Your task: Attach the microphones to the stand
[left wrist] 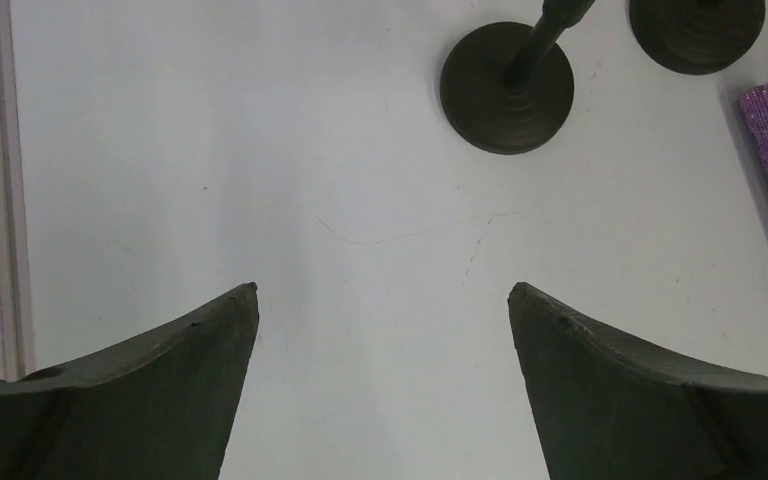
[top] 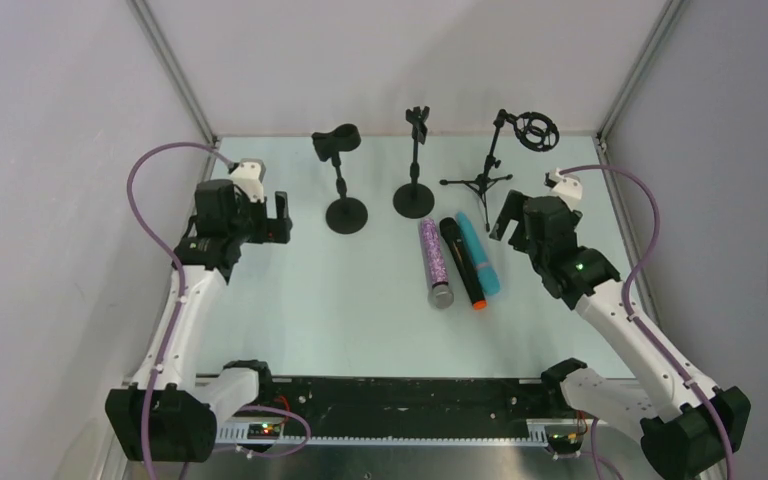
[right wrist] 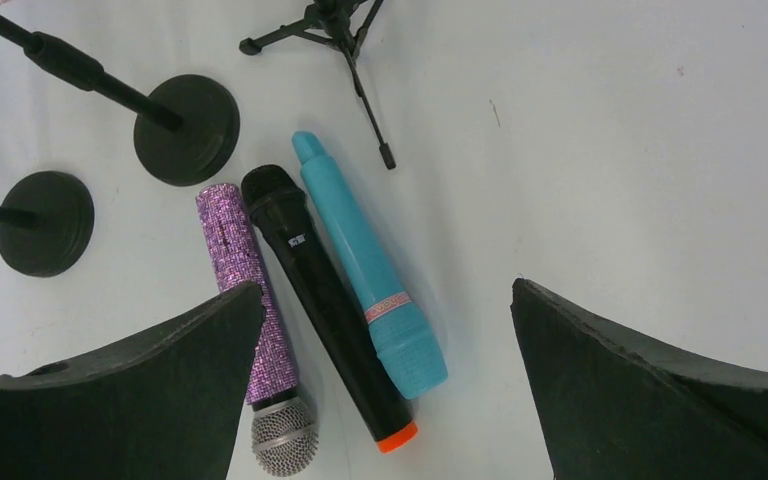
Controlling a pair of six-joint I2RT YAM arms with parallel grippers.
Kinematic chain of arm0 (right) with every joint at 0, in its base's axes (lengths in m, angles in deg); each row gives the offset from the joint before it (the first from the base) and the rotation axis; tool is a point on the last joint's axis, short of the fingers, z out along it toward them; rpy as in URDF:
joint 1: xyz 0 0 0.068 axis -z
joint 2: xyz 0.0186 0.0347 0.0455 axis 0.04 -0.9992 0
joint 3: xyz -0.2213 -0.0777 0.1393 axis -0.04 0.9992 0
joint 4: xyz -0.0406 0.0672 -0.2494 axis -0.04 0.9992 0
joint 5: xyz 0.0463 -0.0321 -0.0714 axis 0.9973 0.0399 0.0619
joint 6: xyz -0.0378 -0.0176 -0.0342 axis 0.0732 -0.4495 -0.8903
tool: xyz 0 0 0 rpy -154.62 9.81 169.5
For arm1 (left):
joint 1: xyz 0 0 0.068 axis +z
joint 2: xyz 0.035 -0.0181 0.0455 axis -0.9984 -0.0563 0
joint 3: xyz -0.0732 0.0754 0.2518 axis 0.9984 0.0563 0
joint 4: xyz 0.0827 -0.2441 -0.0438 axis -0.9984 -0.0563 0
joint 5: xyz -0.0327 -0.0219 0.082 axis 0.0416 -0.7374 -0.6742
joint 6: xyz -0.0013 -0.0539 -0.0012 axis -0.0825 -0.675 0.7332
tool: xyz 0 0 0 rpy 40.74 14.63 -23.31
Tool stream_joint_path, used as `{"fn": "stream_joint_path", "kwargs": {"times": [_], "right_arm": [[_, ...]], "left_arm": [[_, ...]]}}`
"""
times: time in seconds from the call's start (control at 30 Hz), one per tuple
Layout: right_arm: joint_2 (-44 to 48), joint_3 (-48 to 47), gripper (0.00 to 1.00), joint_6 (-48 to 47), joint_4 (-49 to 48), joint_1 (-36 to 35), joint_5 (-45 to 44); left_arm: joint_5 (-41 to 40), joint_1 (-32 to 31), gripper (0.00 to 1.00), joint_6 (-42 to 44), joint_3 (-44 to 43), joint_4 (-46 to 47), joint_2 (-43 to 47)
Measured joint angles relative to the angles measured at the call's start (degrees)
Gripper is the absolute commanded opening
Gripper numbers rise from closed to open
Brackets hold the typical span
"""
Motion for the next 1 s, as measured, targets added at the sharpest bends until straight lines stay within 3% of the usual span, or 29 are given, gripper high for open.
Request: {"fn": "stream_joint_path", "kwargs": {"times": [0.27, 0.57, 0.73, 1.0], "right_arm": [[0.1, 0.0, 0.99, -1.2, -0.7, -2.0, -0.2], [2.4, 0.0, 0.99, -3.7, -3.0, -5.6, -0.6], [4.0, 0.0, 0.99, -4.8, -3.9, -7.3, -0.9], [4.7, 0.0, 1.00, -5.6, -4.1, -8.1, -0.9]], "left_arm": [[5.4, 0.0, 1.00, 2.5, -3.3, 1.0, -4.2], [24.8, -0.3, 1.00, 12.0, -21.9, 1.5, -15.9], [28.3, -1.5, 1.00, 16.3, -31.6, 2.4, -25.3], [34.2, -2.6, 1.00, 23.7, -38.3, 1.7, -33.8]]}}
